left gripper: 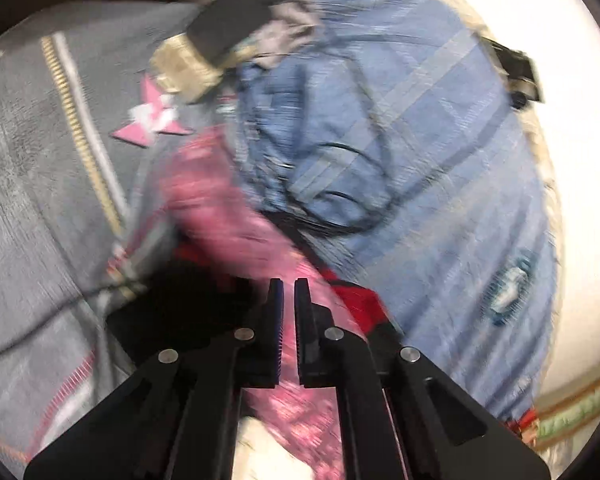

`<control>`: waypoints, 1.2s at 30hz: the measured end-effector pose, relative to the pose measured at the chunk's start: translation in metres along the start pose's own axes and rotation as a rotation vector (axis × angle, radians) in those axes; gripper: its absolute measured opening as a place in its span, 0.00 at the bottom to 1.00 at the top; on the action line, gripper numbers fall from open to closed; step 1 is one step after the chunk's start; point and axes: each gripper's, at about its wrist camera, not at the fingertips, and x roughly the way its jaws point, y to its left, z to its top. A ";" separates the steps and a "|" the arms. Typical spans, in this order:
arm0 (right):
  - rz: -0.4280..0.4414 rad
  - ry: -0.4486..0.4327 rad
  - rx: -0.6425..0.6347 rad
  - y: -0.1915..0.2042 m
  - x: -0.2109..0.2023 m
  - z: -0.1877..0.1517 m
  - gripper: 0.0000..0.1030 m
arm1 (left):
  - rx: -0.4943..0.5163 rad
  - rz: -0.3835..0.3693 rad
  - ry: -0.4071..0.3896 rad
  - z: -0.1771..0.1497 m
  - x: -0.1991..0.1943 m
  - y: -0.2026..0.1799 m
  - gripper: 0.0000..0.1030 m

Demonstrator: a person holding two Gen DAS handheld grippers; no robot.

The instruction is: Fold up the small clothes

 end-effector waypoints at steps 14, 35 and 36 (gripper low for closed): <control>0.022 -0.006 0.015 -0.003 -0.002 0.000 0.29 | 0.022 0.164 0.045 -0.030 0.004 -0.013 0.68; 0.021 -0.010 0.017 -0.002 -0.001 -0.002 0.29 | -0.111 -0.010 0.088 -0.045 0.023 0.011 0.60; 0.022 -0.010 0.018 -0.002 -0.001 -0.002 0.29 | -0.107 -0.034 0.085 -0.047 0.015 0.010 0.60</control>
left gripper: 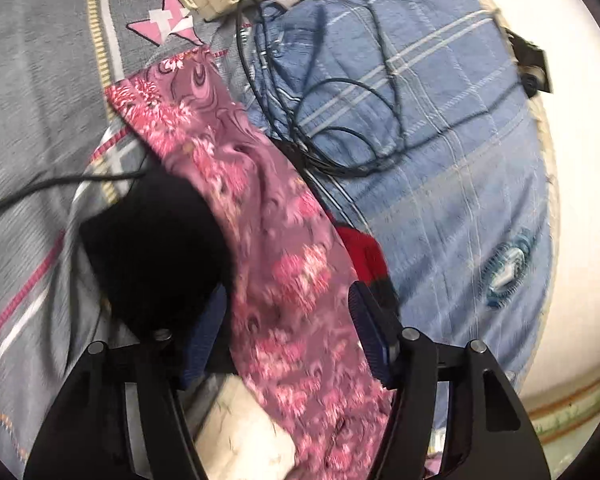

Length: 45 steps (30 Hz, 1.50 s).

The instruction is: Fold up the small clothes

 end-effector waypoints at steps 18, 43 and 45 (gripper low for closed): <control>-0.003 0.000 0.000 -0.001 0.000 0.000 0.29 | 0.008 0.195 -0.075 0.060 0.030 0.003 0.08; 0.038 -0.014 0.024 -0.006 -0.004 -0.002 0.29 | 0.508 -0.078 0.264 -0.228 0.117 -0.221 0.06; 0.044 -0.015 0.028 -0.008 -0.005 -0.002 0.29 | 0.498 -0.044 0.350 -0.258 0.153 -0.219 0.06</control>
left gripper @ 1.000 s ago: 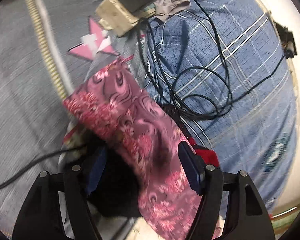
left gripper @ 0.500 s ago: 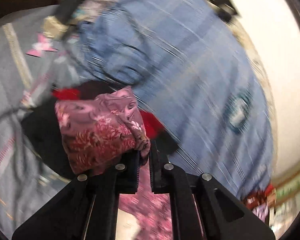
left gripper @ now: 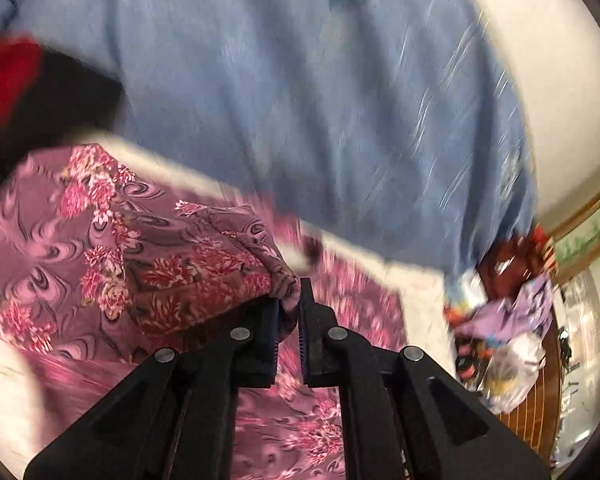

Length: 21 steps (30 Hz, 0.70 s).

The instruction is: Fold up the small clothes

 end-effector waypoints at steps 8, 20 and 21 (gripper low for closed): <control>0.015 -0.002 0.011 -0.004 -0.002 0.000 0.29 | 0.033 0.060 0.144 -0.047 0.045 -0.006 0.23; -0.010 0.213 -0.296 0.132 0.049 -0.004 0.68 | -0.167 0.038 -0.150 -0.045 -0.083 0.097 0.67; -0.028 0.230 -0.386 0.153 0.060 -0.012 0.68 | -0.182 0.025 -0.135 -0.044 -0.082 0.102 0.67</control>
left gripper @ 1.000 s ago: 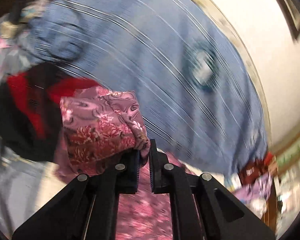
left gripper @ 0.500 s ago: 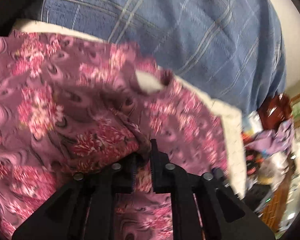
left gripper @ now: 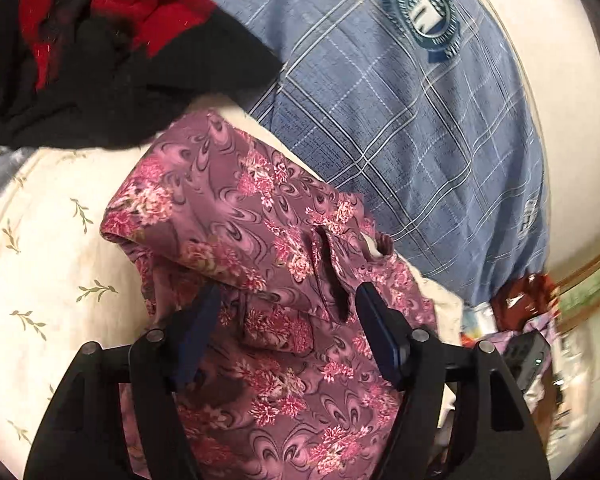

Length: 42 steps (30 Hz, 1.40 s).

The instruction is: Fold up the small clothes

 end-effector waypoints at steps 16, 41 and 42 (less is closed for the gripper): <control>-0.094 0.011 -0.327 0.069 0.052 0.014 0.11 | -0.052 -0.041 0.051 -0.006 0.016 0.009 0.67; 0.073 -0.254 0.503 -0.152 -0.068 0.004 0.05 | -0.031 0.050 0.082 -0.010 0.051 0.009 0.22; 0.039 -0.184 0.519 -0.161 -0.057 -0.001 0.05 | -0.033 0.067 0.095 -0.012 0.054 0.011 0.22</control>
